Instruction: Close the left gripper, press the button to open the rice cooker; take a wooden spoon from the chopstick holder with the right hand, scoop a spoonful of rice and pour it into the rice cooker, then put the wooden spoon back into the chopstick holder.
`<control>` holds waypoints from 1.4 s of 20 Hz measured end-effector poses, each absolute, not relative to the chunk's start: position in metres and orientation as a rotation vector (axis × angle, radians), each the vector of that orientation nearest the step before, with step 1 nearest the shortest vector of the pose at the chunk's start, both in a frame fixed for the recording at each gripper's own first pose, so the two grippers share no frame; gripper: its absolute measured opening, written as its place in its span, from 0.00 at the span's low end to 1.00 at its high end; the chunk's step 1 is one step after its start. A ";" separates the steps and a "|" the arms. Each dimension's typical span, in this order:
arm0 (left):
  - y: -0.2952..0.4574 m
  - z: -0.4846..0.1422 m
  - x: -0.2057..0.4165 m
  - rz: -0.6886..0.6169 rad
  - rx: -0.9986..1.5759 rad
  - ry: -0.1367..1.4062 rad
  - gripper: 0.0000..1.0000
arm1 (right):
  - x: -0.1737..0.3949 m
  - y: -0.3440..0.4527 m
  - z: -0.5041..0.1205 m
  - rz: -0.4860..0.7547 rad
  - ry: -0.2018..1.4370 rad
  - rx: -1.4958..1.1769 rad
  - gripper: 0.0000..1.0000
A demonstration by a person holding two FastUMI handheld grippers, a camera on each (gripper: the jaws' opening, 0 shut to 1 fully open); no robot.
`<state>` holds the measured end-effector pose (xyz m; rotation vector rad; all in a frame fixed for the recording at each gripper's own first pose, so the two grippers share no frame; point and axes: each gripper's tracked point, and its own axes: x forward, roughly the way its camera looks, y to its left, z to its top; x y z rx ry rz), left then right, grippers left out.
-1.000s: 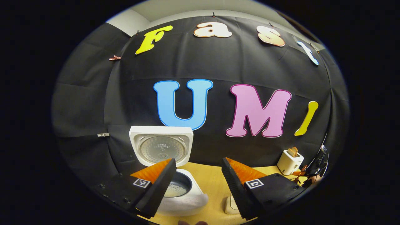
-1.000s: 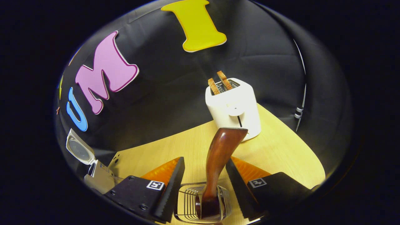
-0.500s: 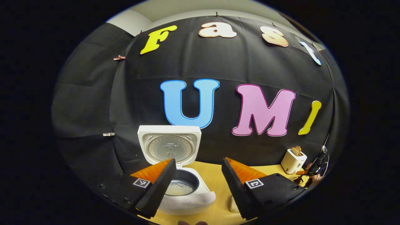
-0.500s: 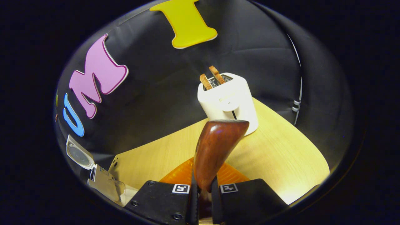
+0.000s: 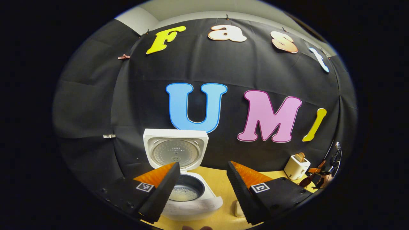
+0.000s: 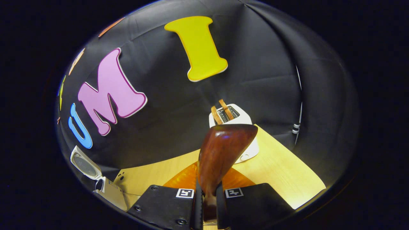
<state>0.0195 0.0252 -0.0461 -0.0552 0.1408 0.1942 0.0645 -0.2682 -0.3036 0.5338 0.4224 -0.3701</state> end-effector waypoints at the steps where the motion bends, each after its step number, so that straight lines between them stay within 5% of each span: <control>1: 0.029 -0.044 0.019 0.193 -0.059 0.138 0.94 | 0.064 -0.267 -0.294 -0.370 0.409 0.528 0.20; 9: 0.062 -0.042 0.011 0.191 -0.091 0.128 0.94 | 0.083 -0.163 -0.218 -0.167 0.331 0.529 0.20; 18: 0.100 -0.039 -0.001 0.178 -0.074 0.121 0.94 | 0.103 -0.020 -0.250 0.021 0.403 0.271 0.20; 28: 0.150 -0.049 0.002 0.164 -0.053 0.136 0.94 | 0.102 -0.002 -0.325 -0.197 0.517 0.021 0.19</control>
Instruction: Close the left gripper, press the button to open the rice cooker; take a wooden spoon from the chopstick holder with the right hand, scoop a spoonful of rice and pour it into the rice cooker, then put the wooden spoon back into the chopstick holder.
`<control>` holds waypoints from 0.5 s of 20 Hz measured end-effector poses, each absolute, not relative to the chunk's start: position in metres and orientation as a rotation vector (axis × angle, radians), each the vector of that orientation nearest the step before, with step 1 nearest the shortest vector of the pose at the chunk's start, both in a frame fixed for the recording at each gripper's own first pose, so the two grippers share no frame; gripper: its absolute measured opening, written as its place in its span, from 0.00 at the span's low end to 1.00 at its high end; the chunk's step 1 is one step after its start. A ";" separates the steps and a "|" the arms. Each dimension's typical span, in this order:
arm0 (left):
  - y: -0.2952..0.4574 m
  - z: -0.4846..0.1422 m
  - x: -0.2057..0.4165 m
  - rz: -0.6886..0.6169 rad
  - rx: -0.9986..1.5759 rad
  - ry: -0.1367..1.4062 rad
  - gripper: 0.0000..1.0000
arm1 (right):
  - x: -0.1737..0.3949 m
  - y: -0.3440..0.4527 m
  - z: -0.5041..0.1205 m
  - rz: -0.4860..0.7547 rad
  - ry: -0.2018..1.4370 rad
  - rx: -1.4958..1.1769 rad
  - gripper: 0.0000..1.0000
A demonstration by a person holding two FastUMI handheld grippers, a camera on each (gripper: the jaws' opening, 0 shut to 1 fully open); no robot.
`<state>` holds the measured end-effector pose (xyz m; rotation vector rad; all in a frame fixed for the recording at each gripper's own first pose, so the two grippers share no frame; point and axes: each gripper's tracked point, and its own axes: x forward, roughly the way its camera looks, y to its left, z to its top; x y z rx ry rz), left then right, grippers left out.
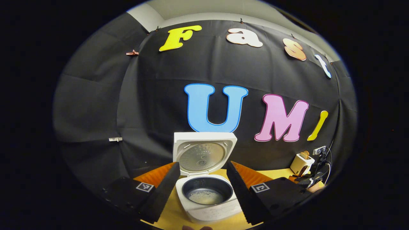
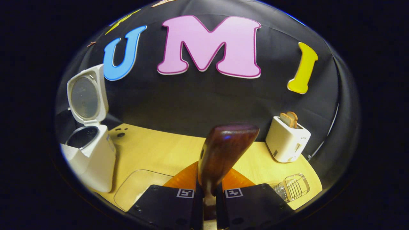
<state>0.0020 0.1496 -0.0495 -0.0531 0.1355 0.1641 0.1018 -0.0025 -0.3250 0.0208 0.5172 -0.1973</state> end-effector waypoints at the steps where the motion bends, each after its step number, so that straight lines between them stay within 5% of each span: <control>1: 0.154 -0.050 0.004 0.164 -0.051 0.135 0.94 | 0.112 -0.007 -0.333 -0.215 0.510 0.019 0.20; 10: 0.176 -0.069 0.017 0.145 -0.079 0.159 0.94 | 0.108 0.015 -0.366 -0.280 0.591 0.122 0.20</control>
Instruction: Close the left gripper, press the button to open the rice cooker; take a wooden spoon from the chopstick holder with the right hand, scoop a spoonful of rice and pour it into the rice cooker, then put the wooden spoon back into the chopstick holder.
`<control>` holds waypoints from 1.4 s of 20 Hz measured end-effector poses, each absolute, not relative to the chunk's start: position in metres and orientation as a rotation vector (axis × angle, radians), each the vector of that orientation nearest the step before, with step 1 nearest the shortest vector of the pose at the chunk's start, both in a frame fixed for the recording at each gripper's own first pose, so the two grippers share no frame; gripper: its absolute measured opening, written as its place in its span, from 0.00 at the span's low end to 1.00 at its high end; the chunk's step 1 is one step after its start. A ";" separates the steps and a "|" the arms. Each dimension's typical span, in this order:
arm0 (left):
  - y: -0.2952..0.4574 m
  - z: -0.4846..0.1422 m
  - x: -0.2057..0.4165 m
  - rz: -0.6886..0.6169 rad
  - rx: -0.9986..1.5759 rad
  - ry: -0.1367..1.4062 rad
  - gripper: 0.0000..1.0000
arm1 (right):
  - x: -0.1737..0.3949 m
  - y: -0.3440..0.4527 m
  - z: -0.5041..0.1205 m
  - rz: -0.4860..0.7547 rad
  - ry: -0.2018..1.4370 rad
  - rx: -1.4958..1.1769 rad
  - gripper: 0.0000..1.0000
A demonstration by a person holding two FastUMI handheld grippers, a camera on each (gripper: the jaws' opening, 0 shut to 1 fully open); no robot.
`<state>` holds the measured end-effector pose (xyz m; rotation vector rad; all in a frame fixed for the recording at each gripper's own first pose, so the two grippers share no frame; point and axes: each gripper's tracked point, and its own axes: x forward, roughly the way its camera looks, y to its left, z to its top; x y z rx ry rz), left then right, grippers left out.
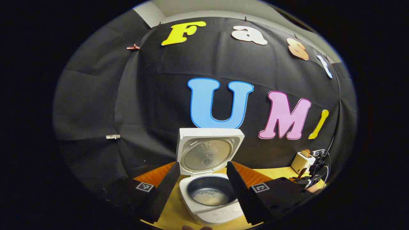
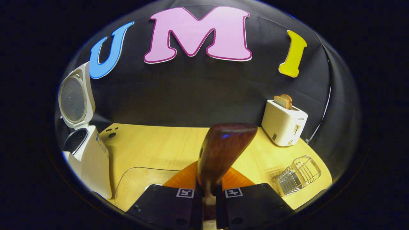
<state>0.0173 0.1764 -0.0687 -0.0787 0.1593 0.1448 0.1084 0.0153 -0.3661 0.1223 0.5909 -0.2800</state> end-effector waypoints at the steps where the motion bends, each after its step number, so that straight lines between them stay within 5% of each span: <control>1: 0.177 -0.070 0.017 0.144 -0.083 0.161 0.94 | 0.110 0.022 -0.367 -0.276 0.592 0.141 0.20; 12: 0.196 -0.076 0.018 0.163 -0.101 0.162 0.94 | 0.118 0.089 -0.368 -0.229 0.611 0.426 0.20; 20: 0.190 -0.070 0.022 0.148 -0.107 0.148 0.94 | 0.104 0.052 -0.368 -0.376 0.553 0.921 0.20; 28: 0.183 -0.066 0.024 0.125 -0.110 0.125 0.94 | 0.105 0.021 -0.318 -0.433 0.447 1.049 0.19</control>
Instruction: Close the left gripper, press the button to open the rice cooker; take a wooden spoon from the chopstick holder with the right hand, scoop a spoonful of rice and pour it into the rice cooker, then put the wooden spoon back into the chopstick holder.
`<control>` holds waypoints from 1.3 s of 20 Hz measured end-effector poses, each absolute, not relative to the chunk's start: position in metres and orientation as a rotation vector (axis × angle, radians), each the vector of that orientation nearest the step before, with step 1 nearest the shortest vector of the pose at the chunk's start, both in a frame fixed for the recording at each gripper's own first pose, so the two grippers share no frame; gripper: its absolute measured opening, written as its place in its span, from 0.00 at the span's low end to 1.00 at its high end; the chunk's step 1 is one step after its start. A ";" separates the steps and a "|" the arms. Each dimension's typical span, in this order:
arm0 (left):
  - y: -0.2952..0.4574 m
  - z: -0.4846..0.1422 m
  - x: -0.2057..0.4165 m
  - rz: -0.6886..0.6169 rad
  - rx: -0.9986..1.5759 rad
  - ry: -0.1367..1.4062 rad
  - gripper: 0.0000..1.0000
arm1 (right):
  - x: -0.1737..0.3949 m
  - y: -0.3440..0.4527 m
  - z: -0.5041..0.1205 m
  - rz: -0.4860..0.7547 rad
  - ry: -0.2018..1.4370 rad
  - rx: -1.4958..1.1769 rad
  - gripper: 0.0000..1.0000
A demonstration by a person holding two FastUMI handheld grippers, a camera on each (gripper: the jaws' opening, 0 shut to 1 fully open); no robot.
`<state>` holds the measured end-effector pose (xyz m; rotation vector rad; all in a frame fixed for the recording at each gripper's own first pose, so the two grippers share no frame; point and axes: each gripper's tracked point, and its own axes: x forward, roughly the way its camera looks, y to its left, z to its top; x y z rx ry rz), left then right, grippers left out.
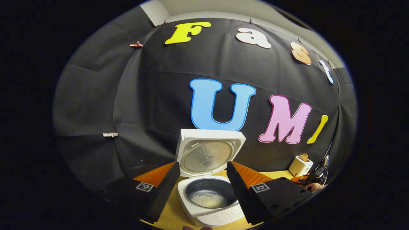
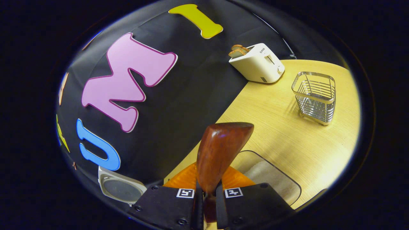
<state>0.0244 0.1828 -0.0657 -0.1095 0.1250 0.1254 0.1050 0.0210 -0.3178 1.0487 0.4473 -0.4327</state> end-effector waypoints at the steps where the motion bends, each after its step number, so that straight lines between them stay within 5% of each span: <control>1: 0.183 -0.065 0.025 0.123 -0.108 0.122 0.94 | 0.110 0.024 -0.305 -0.424 0.434 1.062 0.19; 9: 0.204 -0.076 0.017 0.148 -0.125 0.119 0.94 | 0.167 0.105 -0.214 -0.275 0.379 1.148 0.19; 15: 0.231 -0.073 0.001 0.188 -0.123 0.096 0.94 | 0.202 0.193 -0.202 -0.175 0.439 1.222 0.19; 22: 0.243 -0.074 -0.011 0.205 -0.110 0.086 0.89 | 0.218 0.274 -0.202 -0.051 0.461 0.999 0.19; 26: 0.248 -0.075 -0.012 0.206 -0.108 0.083 0.95 | 0.226 0.308 -0.199 0.043 0.456 0.792 0.19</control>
